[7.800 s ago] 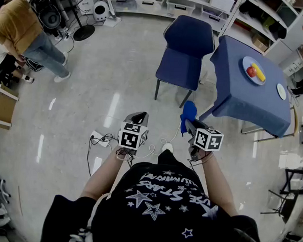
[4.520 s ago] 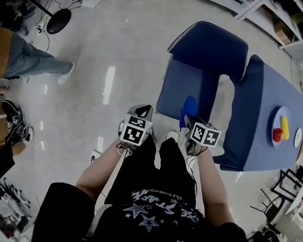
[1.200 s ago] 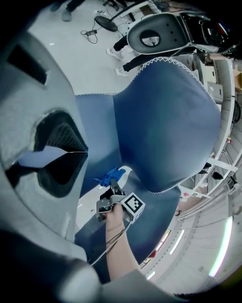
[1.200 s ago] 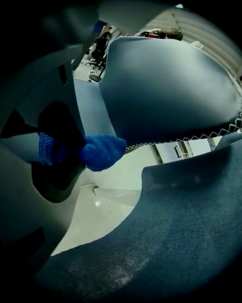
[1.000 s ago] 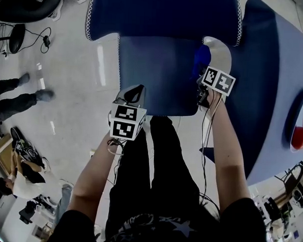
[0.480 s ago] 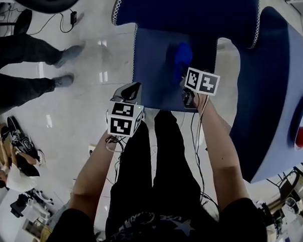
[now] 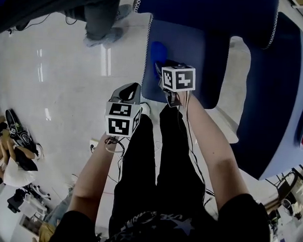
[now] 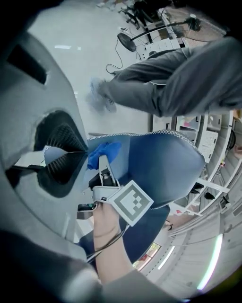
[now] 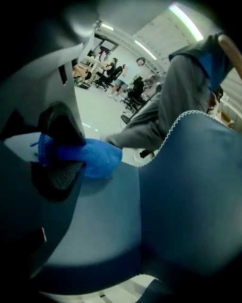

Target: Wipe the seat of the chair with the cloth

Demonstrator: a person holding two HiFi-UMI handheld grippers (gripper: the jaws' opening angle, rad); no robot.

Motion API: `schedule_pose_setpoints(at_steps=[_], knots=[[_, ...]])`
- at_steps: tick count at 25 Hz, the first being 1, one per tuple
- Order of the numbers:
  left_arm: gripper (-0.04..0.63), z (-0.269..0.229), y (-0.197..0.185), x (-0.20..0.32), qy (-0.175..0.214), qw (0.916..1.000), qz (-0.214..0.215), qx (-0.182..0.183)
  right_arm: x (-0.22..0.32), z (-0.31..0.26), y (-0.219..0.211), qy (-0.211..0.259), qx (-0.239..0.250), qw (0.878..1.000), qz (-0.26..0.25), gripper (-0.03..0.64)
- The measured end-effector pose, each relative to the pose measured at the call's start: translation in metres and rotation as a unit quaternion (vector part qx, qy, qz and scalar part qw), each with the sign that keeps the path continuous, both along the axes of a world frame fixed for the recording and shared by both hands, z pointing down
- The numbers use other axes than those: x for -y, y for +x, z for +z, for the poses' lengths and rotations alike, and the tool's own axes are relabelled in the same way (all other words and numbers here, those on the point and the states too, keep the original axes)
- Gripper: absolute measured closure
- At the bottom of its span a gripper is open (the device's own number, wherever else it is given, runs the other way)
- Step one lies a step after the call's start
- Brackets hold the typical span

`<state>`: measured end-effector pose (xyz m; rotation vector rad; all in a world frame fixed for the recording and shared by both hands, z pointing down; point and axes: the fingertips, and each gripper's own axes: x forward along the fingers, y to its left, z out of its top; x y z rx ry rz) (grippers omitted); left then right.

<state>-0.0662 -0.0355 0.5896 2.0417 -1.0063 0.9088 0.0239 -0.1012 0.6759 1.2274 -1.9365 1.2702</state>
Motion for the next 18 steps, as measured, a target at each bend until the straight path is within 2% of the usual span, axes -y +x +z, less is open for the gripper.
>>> schedule_pose_setpoints(at_steps=[6, 10, 18], knots=[[0.574, 0.001, -0.005, -0.005, -0.003, 1.0000, -0.002, -0.001, -0.007, 0.012, -0.019, -0.010, 0.000, 0.999, -0.042, 0.512], [0.574, 0.002, -0.014, -0.003, -0.005, 1.0000, 0.000, -0.001, -0.004, 0.015, -0.015, -0.017, -0.011, 0.999, -0.032, 0.512], [0.574, 0.004, 0.000, 0.001, -0.004, 0.9999, 0.014, 0.000, -0.011, 0.019, 0.019, -0.021, -0.025, 0.999, -0.012, 0.512]])
